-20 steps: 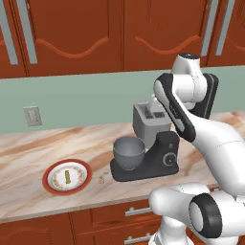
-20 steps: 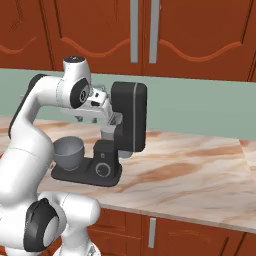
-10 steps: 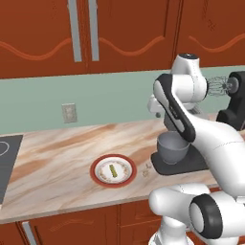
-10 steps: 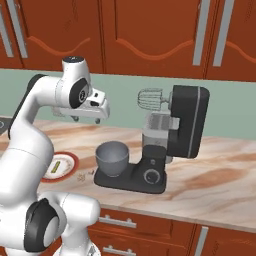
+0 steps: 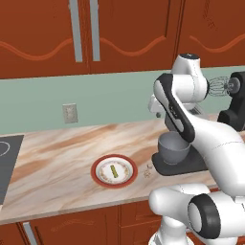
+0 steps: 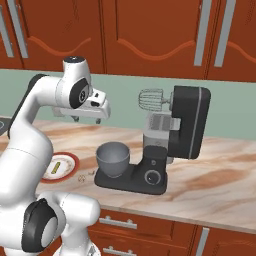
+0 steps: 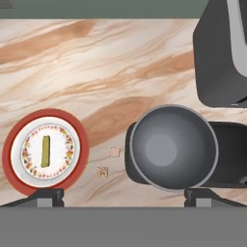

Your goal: Add butter and sugar cubes to the stand mixer bowl and then turn on the stand mixer to begin making frosting.

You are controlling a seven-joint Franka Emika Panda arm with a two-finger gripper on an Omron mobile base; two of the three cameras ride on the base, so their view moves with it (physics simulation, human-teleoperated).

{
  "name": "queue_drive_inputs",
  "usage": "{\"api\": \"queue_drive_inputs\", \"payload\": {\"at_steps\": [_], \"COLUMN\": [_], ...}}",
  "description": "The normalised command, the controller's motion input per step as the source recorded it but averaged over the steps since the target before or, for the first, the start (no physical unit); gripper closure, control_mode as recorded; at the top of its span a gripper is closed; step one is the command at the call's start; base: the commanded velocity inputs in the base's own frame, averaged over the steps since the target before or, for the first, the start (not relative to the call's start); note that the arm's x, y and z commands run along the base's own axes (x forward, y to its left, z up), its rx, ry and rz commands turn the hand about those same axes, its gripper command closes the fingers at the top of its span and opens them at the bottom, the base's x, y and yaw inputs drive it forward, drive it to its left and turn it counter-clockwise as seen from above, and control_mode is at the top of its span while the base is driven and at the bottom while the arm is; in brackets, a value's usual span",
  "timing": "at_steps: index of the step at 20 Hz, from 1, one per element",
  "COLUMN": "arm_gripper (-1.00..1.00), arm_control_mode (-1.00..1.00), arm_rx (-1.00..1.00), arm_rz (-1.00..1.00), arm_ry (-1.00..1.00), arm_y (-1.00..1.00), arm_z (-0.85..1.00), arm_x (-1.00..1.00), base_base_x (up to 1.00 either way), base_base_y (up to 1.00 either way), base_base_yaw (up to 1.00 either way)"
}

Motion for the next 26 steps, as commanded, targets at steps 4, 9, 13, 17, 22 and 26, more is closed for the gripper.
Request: {"api": "queue_drive_inputs", "payload": {"at_steps": [4,9,13,17,22,26], "arm_gripper": [-1.00,-1.00,-1.00,-1.00,-1.00,-1.00], "arm_control_mode": [1.00,1.00,1.00,1.00,1.00,1.00], "arm_rx": [0.00,0.00,0.00,0.00,0.00,0.00], "arm_rz": [0.00,0.00,0.00,0.00,0.00,0.00], "arm_ry": [0.00,0.00,0.00,0.00,0.00,0.00], "arm_y": [0.00,0.00,0.00,0.00,0.00,0.00], "arm_z": [0.00,0.00,0.00,0.00,0.00,0.00], "arm_x": [0.00,0.00,0.00,0.00,0.00,0.00], "base_base_x": [0.24,0.42,0.57,0.71,0.33,-0.01], "base_base_y": [0.13,0.16,0.16,0.31,0.11,0.00], "base_base_yaw": [0.04,0.09,0.14,0.12,0.01,0.00]}}
